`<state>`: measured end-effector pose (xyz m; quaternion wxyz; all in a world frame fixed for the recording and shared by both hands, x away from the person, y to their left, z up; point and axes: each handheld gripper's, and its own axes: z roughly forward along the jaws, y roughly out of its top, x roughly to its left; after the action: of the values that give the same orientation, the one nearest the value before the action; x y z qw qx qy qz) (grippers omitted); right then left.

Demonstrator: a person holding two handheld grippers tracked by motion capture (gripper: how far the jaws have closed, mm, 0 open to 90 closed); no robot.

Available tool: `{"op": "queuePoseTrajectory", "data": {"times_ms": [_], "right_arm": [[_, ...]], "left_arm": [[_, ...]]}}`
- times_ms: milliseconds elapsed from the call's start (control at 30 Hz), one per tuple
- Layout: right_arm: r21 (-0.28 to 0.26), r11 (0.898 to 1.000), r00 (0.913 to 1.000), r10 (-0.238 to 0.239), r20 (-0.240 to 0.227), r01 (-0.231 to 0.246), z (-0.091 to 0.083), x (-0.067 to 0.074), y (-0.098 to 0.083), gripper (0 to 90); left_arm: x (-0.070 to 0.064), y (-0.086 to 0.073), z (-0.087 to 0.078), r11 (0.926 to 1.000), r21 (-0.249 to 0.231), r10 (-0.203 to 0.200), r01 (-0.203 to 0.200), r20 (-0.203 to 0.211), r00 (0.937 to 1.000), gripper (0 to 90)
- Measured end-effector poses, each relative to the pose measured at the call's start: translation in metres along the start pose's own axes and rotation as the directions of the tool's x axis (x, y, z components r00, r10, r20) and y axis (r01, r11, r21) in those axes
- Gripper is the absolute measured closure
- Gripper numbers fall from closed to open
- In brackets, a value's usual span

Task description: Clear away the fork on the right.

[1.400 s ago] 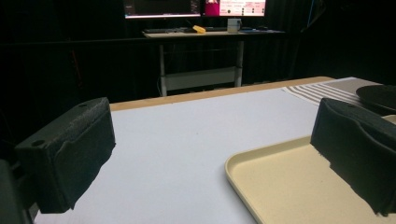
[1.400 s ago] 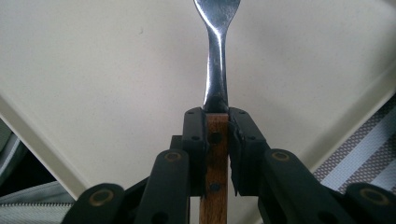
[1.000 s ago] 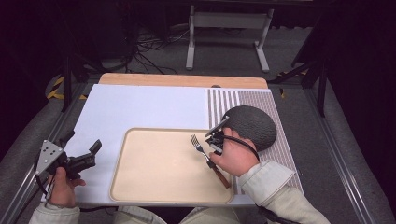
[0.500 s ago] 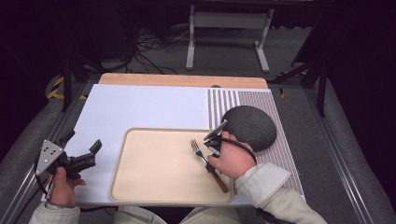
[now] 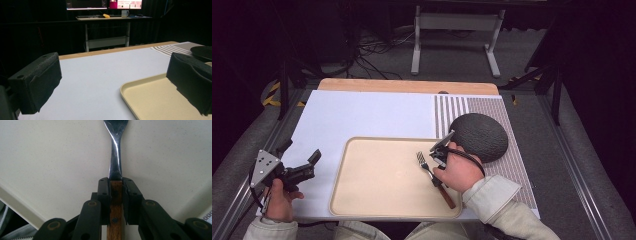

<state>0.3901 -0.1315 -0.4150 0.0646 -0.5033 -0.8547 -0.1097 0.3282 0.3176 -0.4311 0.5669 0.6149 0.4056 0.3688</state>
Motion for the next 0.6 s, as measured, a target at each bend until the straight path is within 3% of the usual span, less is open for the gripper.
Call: {"op": "queuePoseTrajectory", "data": {"times_ms": [200, 267, 500, 600], "right_arm": [[0.0, 1.0, 1.0, 0.006, -0.005, -0.006, 0.0005, -0.0002, 0.0002, 77.1], [-0.004, 1.0, 0.9999, 0.001, -0.01, -0.001, 0.0007, -0.0002, 0.0002, 73.1], [-0.063, 0.997, 0.9991, -0.042, 0.001, 0.042, -0.0056, 0.0002, 0.0, 63.0], [-0.109, 0.991, 0.9972, -0.074, 0.002, 0.074, -0.0077, 0.0006, 0.0001, 54.1]], "left_arm": [[-0.0001, 0.0, 0.0001, 1.0, 0.0, 0.0, 0.0, 0.0, 1.0, 0.4], [-0.0001, 0.0, 0.0001, 1.0, 0.001, 0.0, 0.0, 0.0, 1.0, 0.4], [-0.0002, 0.0001, 0.0002, 1.0, 0.0, -0.001, 0.001, 0.0, 1.0, 0.4], [-0.0002, 0.0002, 0.0001, 1.0, 0.0, 0.0, 0.0, 0.0, 1.0, 0.4]]}}
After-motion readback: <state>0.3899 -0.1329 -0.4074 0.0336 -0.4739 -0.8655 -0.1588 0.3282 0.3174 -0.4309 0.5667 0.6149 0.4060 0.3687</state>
